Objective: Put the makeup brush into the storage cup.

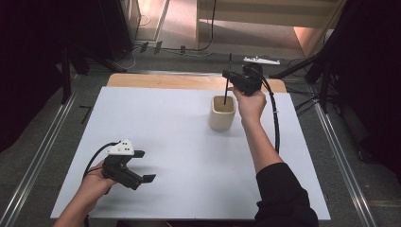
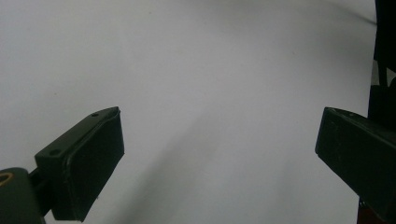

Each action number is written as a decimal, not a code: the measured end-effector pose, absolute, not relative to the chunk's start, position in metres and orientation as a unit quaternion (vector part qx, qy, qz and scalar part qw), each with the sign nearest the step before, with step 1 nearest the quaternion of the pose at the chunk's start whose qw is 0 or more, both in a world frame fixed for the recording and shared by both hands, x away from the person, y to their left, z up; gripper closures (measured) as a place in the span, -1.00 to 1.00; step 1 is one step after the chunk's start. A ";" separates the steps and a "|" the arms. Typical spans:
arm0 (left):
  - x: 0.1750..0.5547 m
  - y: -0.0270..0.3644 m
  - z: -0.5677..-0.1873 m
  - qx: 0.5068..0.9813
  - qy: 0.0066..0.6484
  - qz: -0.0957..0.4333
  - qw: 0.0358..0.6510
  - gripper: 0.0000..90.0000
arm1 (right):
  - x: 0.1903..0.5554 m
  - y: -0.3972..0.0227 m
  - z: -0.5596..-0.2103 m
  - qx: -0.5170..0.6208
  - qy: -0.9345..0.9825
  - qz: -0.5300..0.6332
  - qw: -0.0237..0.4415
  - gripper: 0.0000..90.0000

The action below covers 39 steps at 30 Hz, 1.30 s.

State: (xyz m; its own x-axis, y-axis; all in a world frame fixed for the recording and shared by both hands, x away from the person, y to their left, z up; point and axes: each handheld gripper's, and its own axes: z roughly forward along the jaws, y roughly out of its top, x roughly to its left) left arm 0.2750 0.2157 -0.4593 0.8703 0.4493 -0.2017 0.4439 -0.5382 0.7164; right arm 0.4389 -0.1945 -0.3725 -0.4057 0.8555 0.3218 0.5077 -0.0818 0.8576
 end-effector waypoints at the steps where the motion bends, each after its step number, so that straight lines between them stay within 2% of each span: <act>1: 0.275 0.216 -0.459 0.877 0.255 0.003 0.407 -0.97 | 0.439 -0.194 -0.373 0.519 0.657 0.521 0.167 0.90; 7: 0.275 0.216 -0.459 0.877 0.254 0.003 0.407 -0.97 | 0.438 -0.194 -0.379 0.518 0.655 0.520 0.179 0.90; 13: 0.275 0.216 -0.459 0.877 0.255 0.005 0.407 -0.97 | 0.436 -0.195 -0.388 0.523 0.654 0.519 0.173 0.90; 16: 0.276 0.217 -0.458 0.872 0.258 0.011 0.415 -0.97 | 0.433 -0.195 -0.395 0.523 0.649 0.530 0.155 0.90; 36: 0.275 0.215 -0.458 0.875 0.256 0.008 0.410 -0.97 | 0.416 -0.196 -0.415 0.519 0.665 0.516 0.146 0.89; 37: 0.275 0.215 -0.458 0.875 0.256 0.008 0.410 -0.97 | 0.416 -0.197 -0.415 0.519 0.665 0.516 0.147 0.86; 38: 0.275 0.216 -0.459 0.875 0.256 0.008 0.410 -0.97 | 0.415 -0.197 -0.414 0.517 0.666 0.517 0.147 0.74; 39: 0.275 0.216 -0.458 0.876 0.257 0.008 0.409 -0.97 | 0.415 -0.197 -0.414 0.513 0.668 0.518 0.152 0.45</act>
State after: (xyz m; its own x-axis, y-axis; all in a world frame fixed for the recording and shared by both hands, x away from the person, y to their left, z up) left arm 0.2751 0.2160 -0.4584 0.8679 0.4567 -0.1953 0.4429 -0.5337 0.7204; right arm 0.4151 -0.1968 -0.4138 -0.4284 0.8421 0.3277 0.5273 -0.0615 0.8474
